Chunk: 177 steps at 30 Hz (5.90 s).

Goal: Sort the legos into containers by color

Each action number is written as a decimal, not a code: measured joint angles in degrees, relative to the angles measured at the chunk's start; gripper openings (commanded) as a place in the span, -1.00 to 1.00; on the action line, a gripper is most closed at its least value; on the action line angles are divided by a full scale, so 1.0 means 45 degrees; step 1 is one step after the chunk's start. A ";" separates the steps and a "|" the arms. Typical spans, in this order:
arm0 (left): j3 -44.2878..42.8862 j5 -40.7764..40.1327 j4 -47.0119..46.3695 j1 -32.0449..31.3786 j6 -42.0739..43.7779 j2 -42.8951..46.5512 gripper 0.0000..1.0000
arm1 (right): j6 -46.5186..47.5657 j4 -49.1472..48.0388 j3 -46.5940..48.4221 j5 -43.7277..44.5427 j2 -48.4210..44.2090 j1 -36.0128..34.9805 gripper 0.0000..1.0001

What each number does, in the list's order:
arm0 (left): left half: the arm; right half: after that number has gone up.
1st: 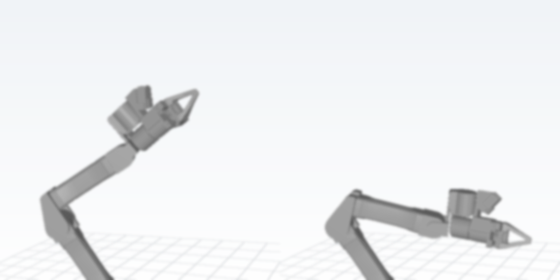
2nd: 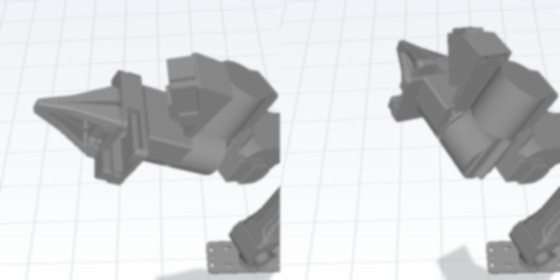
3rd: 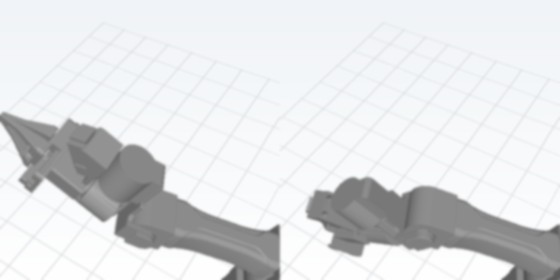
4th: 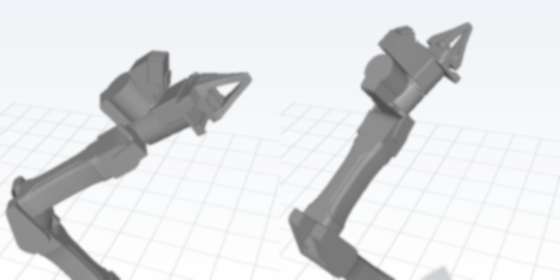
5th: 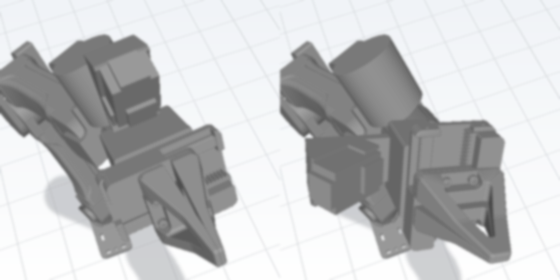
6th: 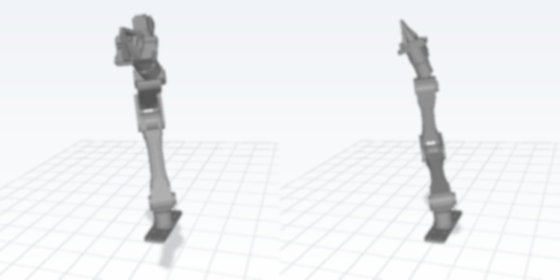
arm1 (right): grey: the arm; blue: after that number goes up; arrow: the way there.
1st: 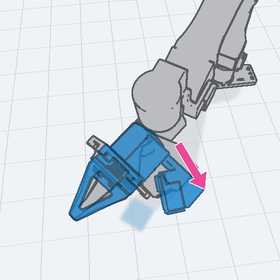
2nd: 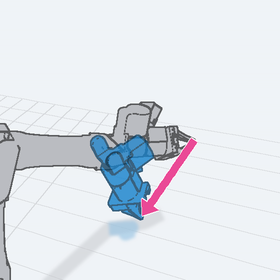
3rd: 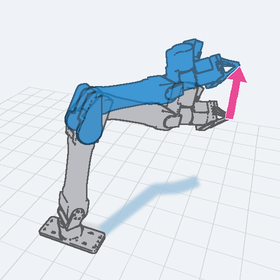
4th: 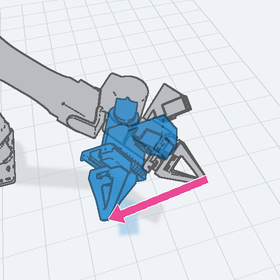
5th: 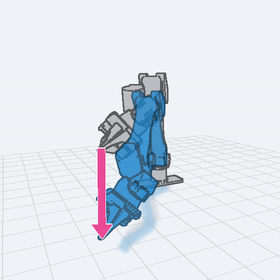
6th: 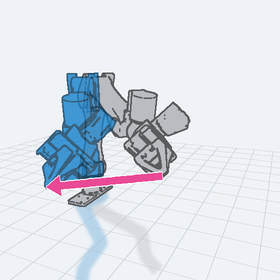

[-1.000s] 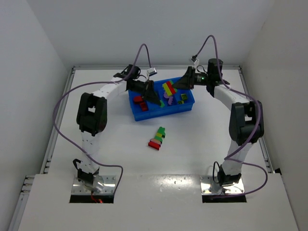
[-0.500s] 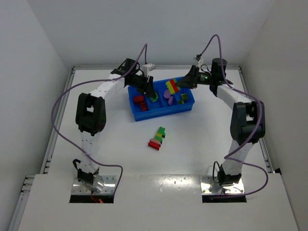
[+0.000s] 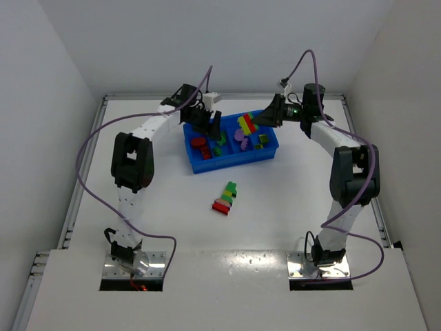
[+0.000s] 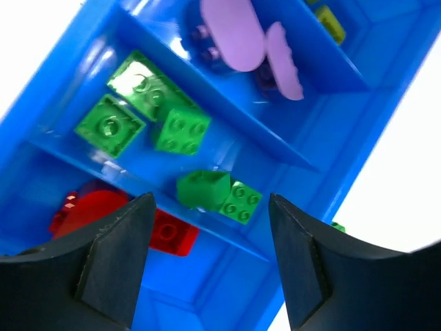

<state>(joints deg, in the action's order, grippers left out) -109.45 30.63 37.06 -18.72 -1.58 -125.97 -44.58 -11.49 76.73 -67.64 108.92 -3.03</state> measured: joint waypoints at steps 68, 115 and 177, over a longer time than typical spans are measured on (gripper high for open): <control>0.4993 0.9845 -1.7422 -0.0398 -1.3678 0.1025 0.05 | 0.0073 0.0019 0.0029 -0.0141 -0.0418 -0.0631 -1.00; 0.4177 0.7053 -0.8068 -0.0636 -0.5746 0.2487 -1.00 | 0.0194 -0.0180 0.1253 -0.0282 -0.0083 0.0612 -1.00; 0.3876 0.1273 -0.2841 0.1870 -0.2968 0.5430 -1.00 | 0.5780 0.6426 0.5027 0.7436 0.3730 -0.4051 0.61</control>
<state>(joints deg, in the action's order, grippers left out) -92.01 36.36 24.27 -10.31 -14.94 -101.54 -18.57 17.43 99.35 -34.17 125.71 -21.26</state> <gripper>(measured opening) 0.400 0.800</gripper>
